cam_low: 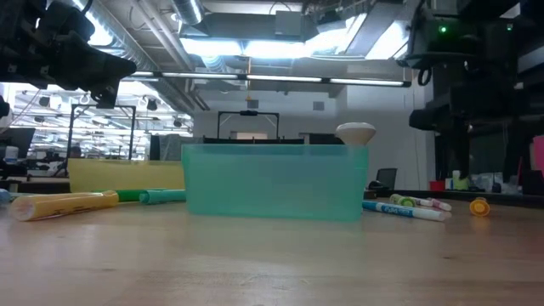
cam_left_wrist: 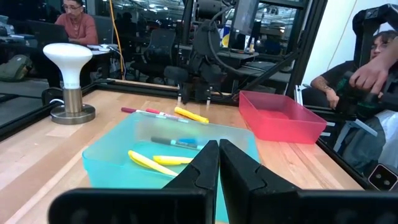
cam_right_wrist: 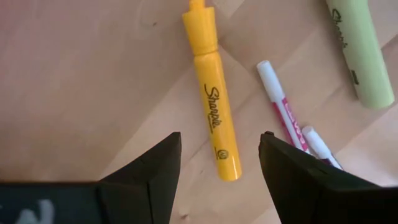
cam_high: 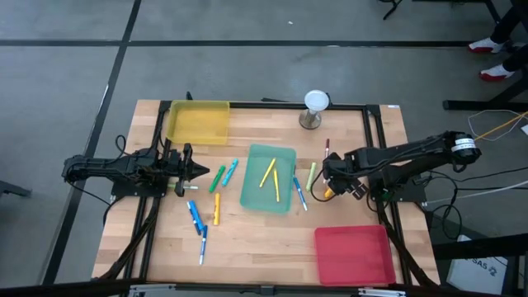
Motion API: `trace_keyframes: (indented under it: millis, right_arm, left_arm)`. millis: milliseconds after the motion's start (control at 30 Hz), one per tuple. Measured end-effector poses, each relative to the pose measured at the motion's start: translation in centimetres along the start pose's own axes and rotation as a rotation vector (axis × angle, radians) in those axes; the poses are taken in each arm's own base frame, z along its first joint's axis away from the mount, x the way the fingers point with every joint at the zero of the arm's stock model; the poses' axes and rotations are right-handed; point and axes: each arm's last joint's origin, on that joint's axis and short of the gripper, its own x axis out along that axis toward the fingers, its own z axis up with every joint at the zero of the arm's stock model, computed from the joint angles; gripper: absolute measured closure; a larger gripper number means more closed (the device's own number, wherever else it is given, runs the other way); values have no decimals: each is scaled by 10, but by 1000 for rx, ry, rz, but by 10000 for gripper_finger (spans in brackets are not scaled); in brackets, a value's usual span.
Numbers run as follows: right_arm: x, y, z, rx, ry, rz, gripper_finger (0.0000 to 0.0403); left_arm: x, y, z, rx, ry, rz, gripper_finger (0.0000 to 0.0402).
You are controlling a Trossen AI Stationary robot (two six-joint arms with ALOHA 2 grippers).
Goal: Pick & Place Markers
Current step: Put the right yellow highlighter pen into the pink bin
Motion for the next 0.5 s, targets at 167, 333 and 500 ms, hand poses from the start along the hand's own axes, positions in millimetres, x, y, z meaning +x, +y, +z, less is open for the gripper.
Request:
trace_keyframes:
  millis: [167, 333, 500]
  right_arm:
    - [5, 2, -2, 0, -2, 5, 192]
    - [12, 4, -3, -3, -11, 2, 192]
    - [16, 5, -3, -48, -24, -10, 192]
  left_arm:
    - [0, 0, 0, 0, 0, 0, 394]
    - [0, 0, 0, 0, 0, 0, 390]
    - [0, 0, 0, 0, 0, 0, 390]
